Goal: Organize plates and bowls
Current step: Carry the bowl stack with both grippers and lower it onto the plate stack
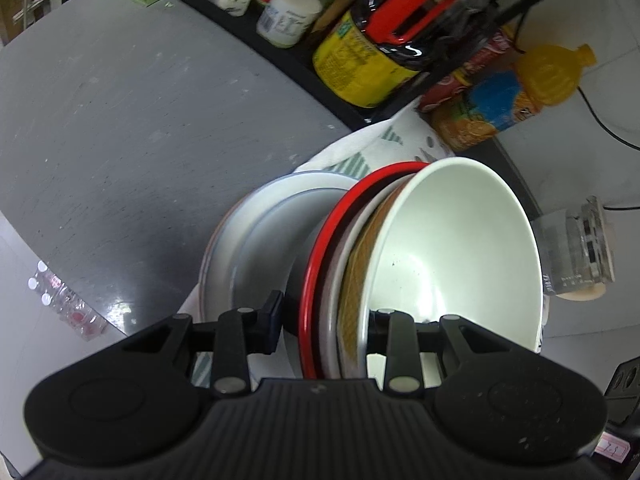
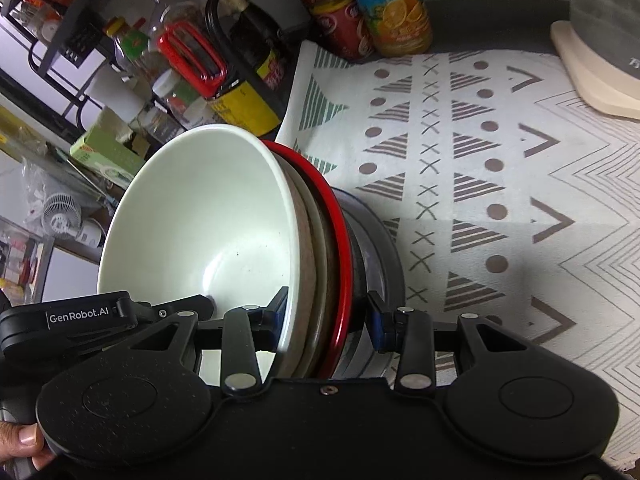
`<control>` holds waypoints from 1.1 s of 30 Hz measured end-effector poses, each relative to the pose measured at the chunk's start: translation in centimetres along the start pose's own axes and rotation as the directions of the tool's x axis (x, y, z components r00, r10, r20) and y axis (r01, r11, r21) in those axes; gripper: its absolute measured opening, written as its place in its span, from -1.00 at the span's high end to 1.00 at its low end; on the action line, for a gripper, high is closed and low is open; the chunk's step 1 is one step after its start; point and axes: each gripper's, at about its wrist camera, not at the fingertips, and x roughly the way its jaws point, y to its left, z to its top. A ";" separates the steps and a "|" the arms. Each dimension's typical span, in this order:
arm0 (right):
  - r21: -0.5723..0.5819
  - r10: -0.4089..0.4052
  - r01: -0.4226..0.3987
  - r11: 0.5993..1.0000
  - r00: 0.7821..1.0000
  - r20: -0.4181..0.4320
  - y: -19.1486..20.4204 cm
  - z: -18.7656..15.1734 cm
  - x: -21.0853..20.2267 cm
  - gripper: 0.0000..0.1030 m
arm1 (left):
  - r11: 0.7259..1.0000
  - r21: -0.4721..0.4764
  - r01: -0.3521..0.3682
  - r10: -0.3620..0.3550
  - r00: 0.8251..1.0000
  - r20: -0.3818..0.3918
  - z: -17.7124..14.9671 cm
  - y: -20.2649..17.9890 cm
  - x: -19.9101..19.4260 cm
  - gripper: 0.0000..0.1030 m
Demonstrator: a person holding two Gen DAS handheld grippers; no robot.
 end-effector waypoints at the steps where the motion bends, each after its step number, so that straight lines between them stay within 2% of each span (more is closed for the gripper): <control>1: -0.003 -0.001 0.001 1.000 1.000 -0.005 0.1 0.0 0.3 0.26 | 1.000 -0.006 -0.002 0.002 1.000 -0.002 0.1 0.2 0.2 0.38; 13: 0.003 0.000 0.000 1.000 1.000 -0.029 0.0 0.5 2.2 0.26 | 0.999 -0.045 -0.014 0.014 1.000 -0.015 0.7 0.9 1.8 0.38; 25: 0.040 -0.007 0.008 0.999 0.999 -0.037 -0.4 0.5 2.8 0.26 | 0.999 -0.043 -0.015 0.015 1.000 -0.010 1.0 0.9 2.4 0.37; 33: 0.040 -0.005 0.007 0.999 0.999 -0.033 -0.3 0.8 3.1 0.16 | 0.999 -0.037 -0.022 0.022 1.000 -0.019 1.0 0.8 2.5 0.35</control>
